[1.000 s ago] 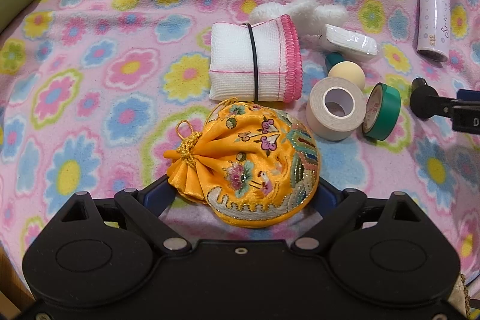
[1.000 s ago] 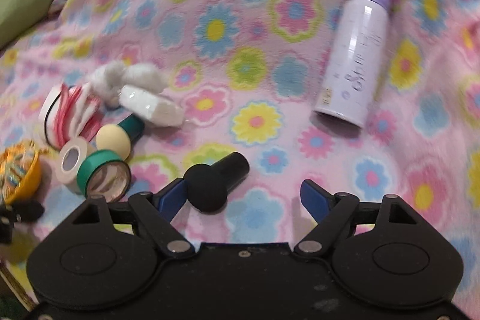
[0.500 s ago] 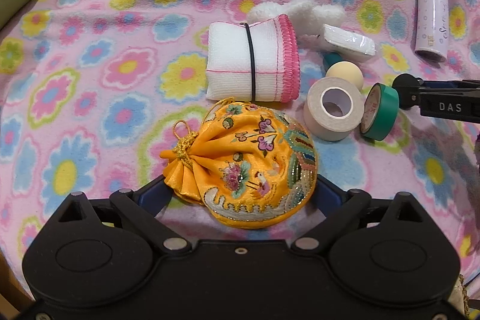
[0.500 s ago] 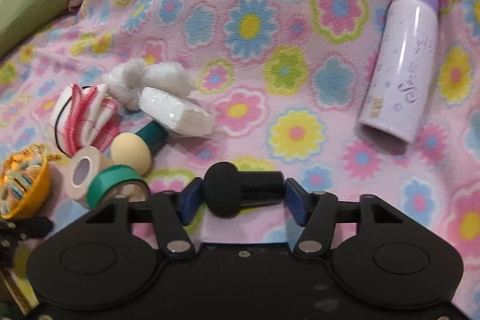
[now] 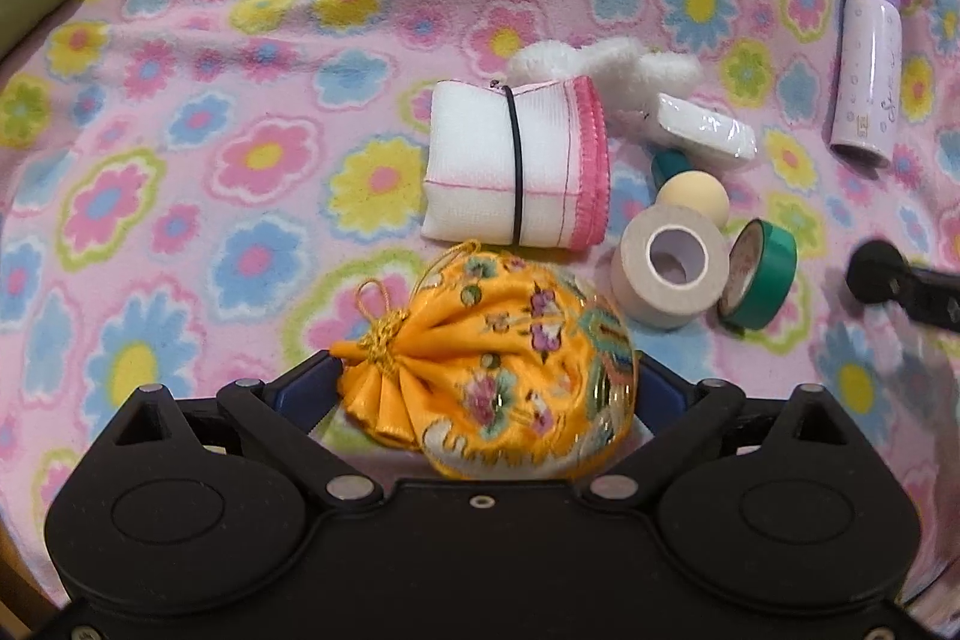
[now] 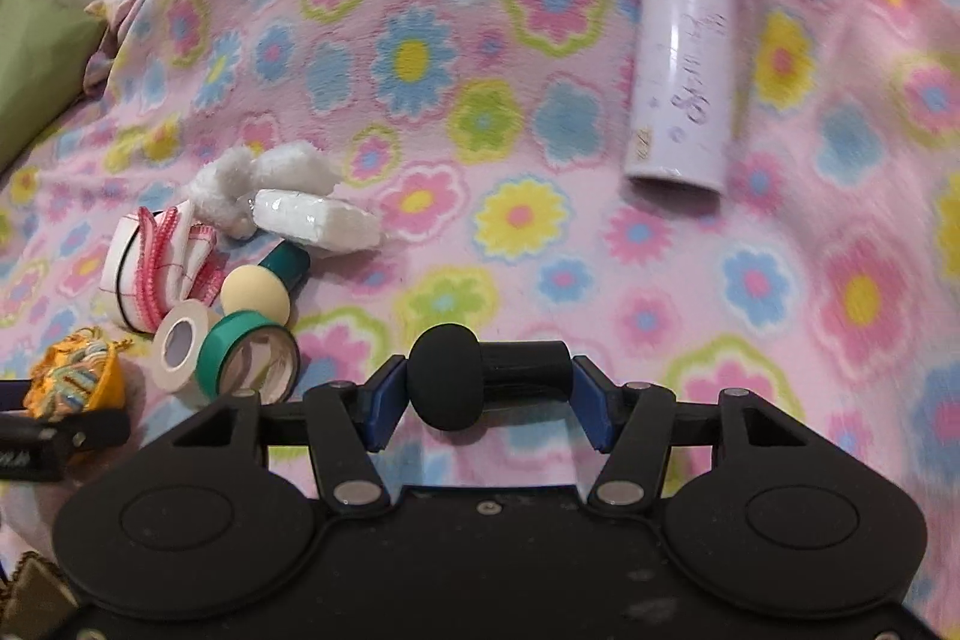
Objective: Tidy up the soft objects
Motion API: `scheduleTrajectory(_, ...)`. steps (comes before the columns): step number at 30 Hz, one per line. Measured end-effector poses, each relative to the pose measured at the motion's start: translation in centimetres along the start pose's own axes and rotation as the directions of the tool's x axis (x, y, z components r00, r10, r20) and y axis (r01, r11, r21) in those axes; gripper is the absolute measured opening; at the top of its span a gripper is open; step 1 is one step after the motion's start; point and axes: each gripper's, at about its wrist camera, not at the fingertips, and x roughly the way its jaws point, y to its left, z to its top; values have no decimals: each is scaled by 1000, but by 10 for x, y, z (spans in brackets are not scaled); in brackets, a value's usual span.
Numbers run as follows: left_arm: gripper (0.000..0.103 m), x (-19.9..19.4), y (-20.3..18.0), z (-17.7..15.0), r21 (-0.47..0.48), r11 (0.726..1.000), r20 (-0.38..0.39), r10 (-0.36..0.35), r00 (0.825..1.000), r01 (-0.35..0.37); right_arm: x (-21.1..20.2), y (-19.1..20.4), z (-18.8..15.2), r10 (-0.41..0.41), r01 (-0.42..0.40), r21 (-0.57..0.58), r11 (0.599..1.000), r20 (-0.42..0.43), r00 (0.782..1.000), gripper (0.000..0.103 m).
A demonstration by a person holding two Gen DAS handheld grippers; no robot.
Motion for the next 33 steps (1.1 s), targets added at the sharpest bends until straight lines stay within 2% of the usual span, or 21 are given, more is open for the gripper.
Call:
scheduleTrajectory(7,99,9,4,7,-49,997,-16,-63,998,62,-26,4,-12,-35,34,23,999,39,999,57)
scheduleTrajectory(9,97,10,2,8,-46,997,-15,-65,998,64,-33,3,-11,-40,39,28,999,50,998,57)
scheduleTrajectory(10,90,9,2,8,-48,997,-10,-67,998,67,-36,2,-11,-38,36,38,999,53,998,57)
scheduleTrajectory(15,87,-1,5,12,-78,989,-8,-130,991,129,-59,1,-9,-20,15,56,998,81,996,57)
scheduleTrajectory(24,87,-75,-9,5,8,995,108,-101,989,100,-127,16,-20,33,-44,63,997,171,985,57)
scheduleTrajectory(29,87,-121,-10,-14,27,995,159,-95,983,92,-172,29,-41,78,-93,62,994,218,973,57)
scheduleTrajectory(33,87,-152,-15,-36,63,997,201,-62,978,50,-205,37,-65,98,-119,72,990,246,964,57)
